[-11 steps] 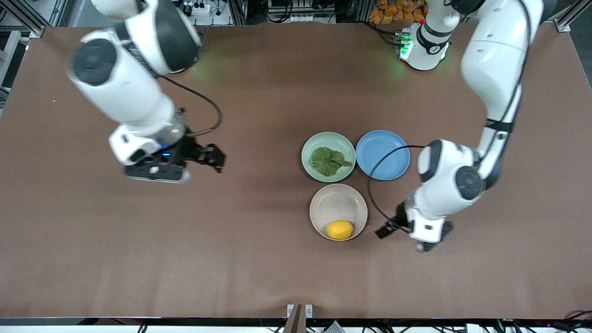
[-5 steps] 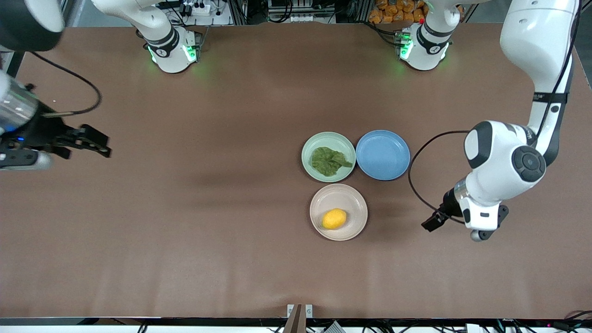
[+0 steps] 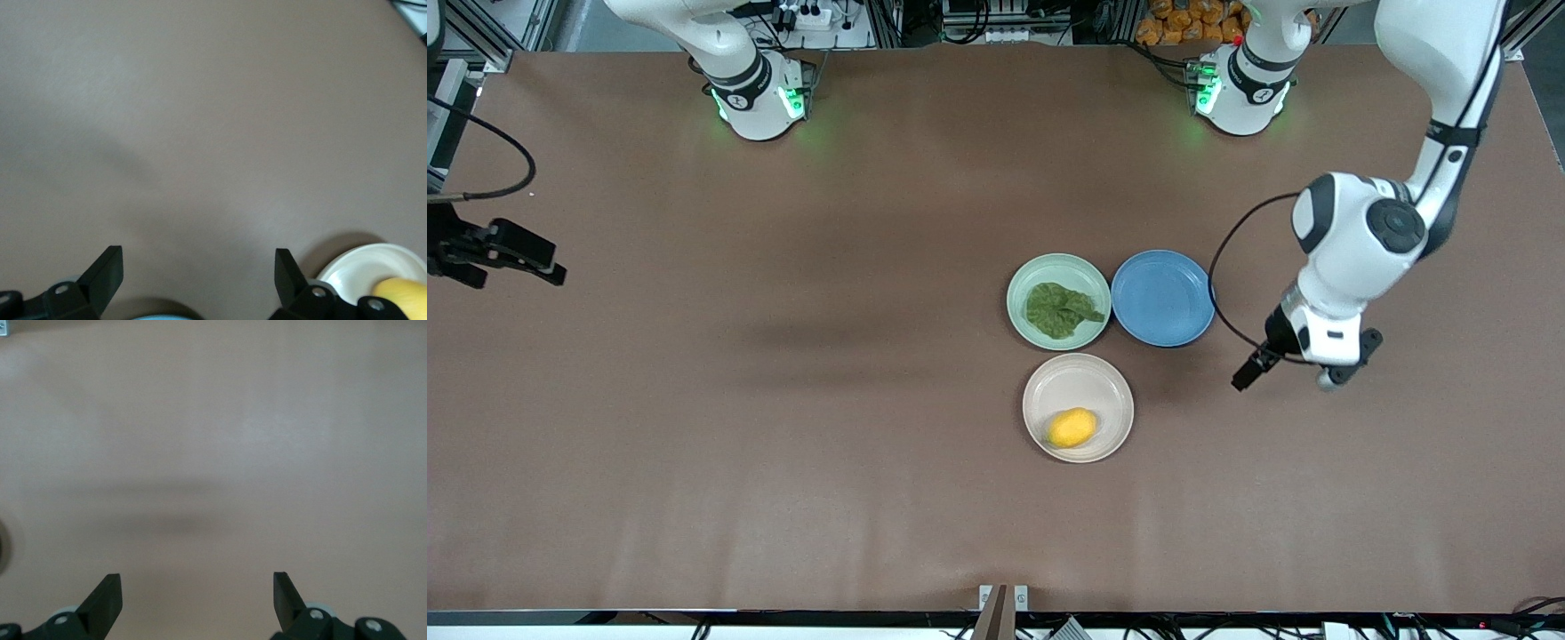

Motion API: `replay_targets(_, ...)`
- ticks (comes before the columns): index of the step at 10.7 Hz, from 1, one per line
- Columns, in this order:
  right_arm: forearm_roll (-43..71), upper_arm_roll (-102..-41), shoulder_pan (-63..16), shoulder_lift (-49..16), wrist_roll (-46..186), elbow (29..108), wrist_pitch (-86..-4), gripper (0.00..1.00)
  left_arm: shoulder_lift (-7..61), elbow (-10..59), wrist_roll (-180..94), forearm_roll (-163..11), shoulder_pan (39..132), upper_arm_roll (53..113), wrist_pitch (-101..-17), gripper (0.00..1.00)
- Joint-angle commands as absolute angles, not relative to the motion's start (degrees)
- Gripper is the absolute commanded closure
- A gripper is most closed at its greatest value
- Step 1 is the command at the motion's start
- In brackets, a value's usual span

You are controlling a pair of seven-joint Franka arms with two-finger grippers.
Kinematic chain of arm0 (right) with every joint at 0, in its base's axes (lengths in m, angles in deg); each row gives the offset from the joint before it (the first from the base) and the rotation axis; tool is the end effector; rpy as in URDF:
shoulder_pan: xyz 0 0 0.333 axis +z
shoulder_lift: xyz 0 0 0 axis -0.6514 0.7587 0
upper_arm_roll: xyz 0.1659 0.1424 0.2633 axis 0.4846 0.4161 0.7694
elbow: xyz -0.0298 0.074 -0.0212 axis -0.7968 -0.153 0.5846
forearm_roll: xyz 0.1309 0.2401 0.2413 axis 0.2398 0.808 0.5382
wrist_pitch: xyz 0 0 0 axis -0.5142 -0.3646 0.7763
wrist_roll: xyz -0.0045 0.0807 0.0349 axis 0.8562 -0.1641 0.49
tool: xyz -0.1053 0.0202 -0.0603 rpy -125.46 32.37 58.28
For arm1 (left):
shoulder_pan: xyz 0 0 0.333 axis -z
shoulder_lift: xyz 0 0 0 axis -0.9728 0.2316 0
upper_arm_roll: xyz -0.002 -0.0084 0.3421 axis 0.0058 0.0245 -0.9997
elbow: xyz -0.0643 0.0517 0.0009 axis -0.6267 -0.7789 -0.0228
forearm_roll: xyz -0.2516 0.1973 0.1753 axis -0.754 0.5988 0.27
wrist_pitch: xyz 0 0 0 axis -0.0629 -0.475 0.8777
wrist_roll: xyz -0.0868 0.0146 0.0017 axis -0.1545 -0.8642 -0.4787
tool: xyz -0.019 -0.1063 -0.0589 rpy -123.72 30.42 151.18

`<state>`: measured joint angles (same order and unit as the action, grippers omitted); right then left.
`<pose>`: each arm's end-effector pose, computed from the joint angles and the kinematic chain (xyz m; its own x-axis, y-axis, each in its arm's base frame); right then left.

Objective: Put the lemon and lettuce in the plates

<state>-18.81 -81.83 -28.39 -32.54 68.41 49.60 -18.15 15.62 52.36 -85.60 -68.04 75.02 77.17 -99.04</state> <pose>0.5652 -0.0117 0.6473 0.9992 0.0075 0.0383 0.0090 -0.9991 -0.0403 0.5576 -0.1045 0.3263 0.7517 0.6467 0.1297 0.6070 -0.7552 0.2473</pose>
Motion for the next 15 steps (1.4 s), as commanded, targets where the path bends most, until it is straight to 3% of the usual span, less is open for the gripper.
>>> replay_targets(1, -20.98, -73.99, -35.18, -37.67, 68.55, 53.90, -18.43, 0.00, 7.53, 61.61, -86.74, -67.26, 74.50, 78.98, -101.46, 0.00)
replay_targets(5, -20.63, -73.36, -36.34, -41.09, 68.90, 56.09, -18.25, 0.00, 1.90, 67.06, -87.36, -67.26, 74.50, 79.96, -101.37, 0.00)
replay_targets(7, -20.71, -72.48, -36.34, -43.11, 68.90, 58.80, -18.08, 0.00, 1.01, 65.60, -86.75, -67.26, 74.41, 80.05, -100.58, 0.00)
replay_targets(9, -21.15, -69.86, -36.16, -44.62, 68.90, 62.76, -18.07, 0.00, 0.39, 59.47, -83.60, -66.73, 74.32, 79.70, -90.27, 0.00)
replay_targets(11, -21.15, -68.70, -36.43, -44.71, 68.81, 62.78, -18.25, 0.00, 0.48, 51.21, -75.27, -66.73, 73.28, 79.61, -76.12, 0.00)
replay_targets(15, -26.92, -69.05, -34.94, -44.18, 68.90, 61.55, -18.16, 0.00, 2.41, 34.07, -59.80, -66.73, 71.25, 79.61, -56.25, 0.00)
